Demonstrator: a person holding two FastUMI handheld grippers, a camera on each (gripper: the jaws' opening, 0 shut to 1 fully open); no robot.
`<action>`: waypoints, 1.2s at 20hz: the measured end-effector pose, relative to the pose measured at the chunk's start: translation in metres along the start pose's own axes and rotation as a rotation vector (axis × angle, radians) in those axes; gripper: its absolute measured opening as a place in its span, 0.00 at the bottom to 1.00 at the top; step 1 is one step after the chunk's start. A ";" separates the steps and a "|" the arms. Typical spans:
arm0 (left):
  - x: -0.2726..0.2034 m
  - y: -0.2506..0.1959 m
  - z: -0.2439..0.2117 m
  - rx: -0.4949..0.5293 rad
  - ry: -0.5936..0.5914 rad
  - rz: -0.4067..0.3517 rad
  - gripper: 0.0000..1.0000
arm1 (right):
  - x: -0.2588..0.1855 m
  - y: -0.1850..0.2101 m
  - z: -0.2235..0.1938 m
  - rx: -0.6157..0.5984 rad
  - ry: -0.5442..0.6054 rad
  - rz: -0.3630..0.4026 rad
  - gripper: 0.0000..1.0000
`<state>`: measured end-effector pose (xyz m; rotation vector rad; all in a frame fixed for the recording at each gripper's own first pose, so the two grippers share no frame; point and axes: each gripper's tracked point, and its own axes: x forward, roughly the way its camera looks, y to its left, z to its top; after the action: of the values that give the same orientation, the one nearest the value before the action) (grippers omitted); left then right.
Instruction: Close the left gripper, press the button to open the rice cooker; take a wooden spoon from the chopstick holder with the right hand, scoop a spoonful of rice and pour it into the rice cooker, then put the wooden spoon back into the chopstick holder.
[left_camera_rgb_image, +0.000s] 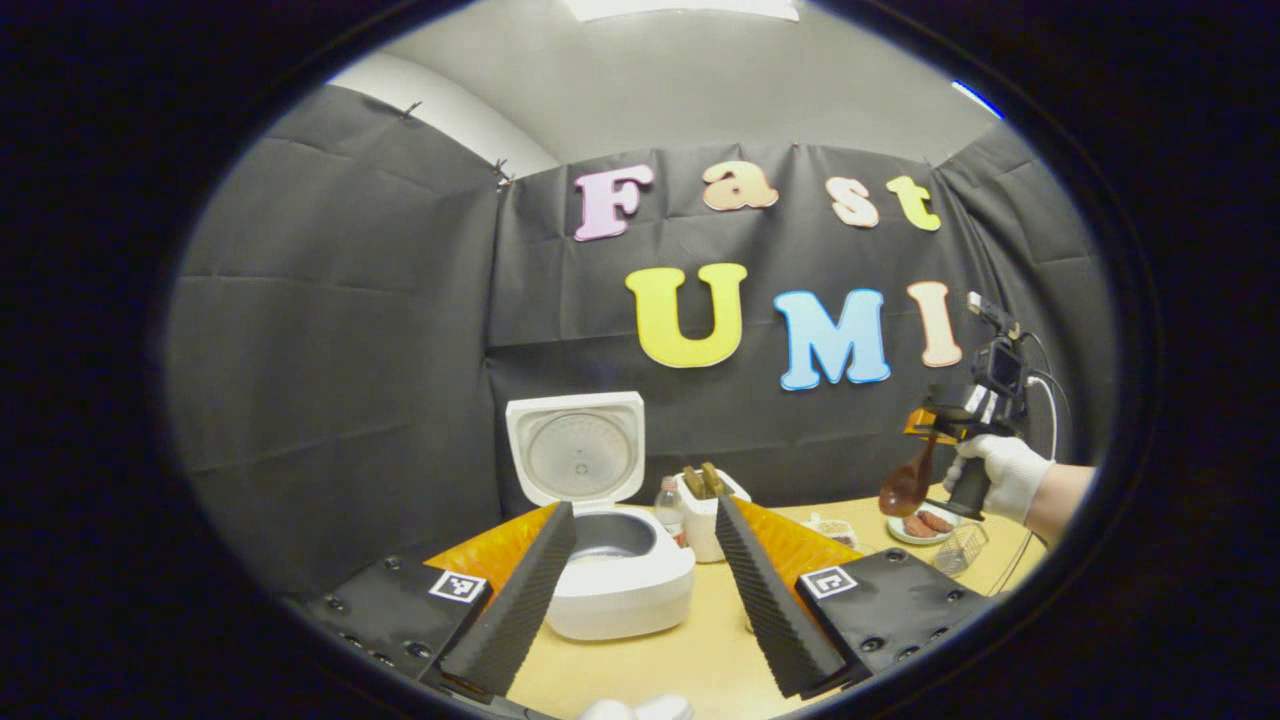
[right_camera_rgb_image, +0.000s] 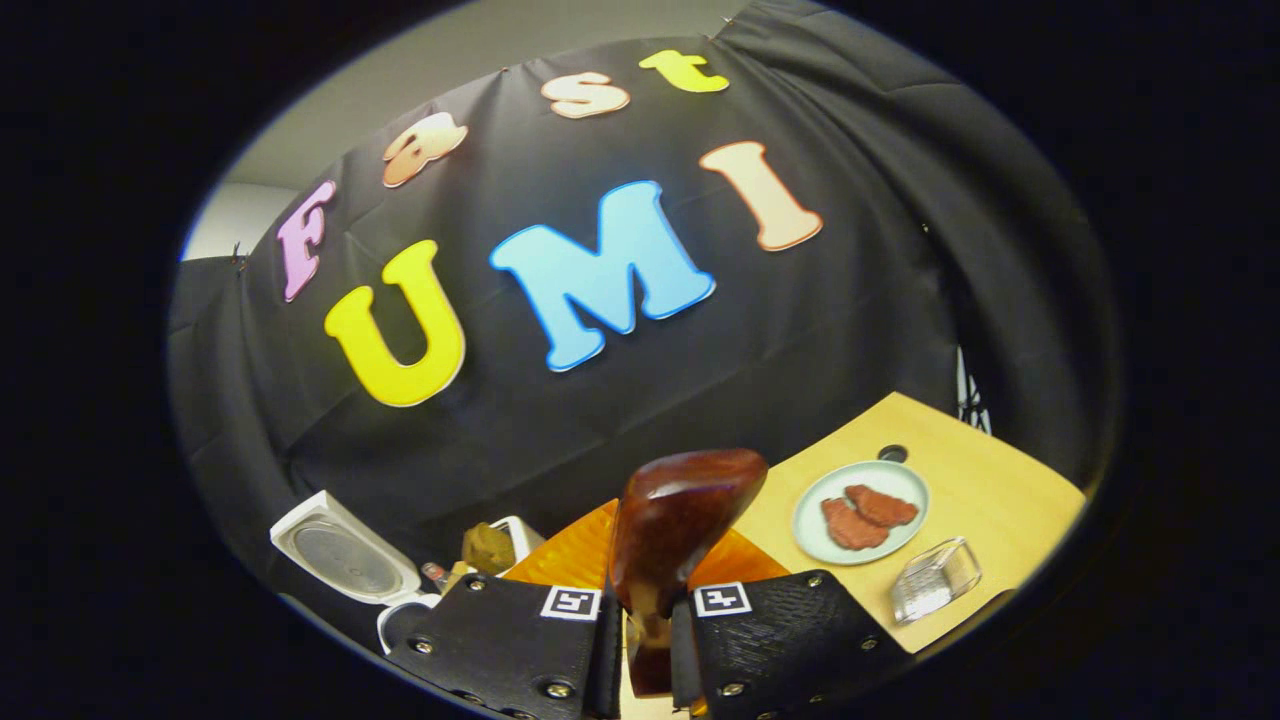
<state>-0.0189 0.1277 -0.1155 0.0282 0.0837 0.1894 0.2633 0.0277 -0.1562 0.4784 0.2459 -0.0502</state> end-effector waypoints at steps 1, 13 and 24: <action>0.000 -0.009 0.002 -0.003 0.000 -0.009 0.97 | -0.001 -0.022 0.005 -0.001 -0.004 -0.026 0.20; 0.002 -0.093 0.018 0.026 0.005 -0.013 0.99 | 0.004 -0.189 0.021 0.034 0.012 -0.183 0.20; -0.002 -0.126 0.034 0.102 0.000 -0.006 1.00 | 0.031 -0.241 -0.076 0.138 0.164 -0.222 0.20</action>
<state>0.0053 0.0026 -0.0863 0.1297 0.0936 0.1794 0.2515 -0.1510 -0.3373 0.5919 0.4577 -0.2467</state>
